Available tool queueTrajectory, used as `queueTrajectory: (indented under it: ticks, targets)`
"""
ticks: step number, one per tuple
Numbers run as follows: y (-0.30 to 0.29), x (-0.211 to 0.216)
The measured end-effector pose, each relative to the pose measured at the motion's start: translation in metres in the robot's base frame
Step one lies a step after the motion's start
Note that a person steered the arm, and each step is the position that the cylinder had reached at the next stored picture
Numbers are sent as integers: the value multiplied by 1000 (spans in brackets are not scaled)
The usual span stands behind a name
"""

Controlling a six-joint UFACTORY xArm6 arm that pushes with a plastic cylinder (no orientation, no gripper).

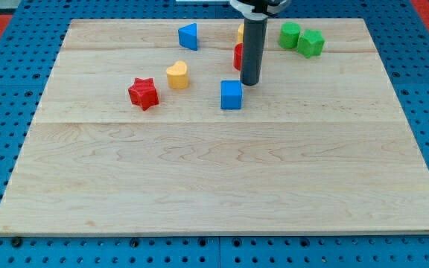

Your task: Push the blue cube below the red circle

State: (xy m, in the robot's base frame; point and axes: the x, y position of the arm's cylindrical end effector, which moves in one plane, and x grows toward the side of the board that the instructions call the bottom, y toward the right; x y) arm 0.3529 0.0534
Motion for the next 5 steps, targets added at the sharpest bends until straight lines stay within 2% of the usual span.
queueTrajectory:
  ticks: [3, 5]
  targets:
    - [-2, -1]
    - [-29, -1]
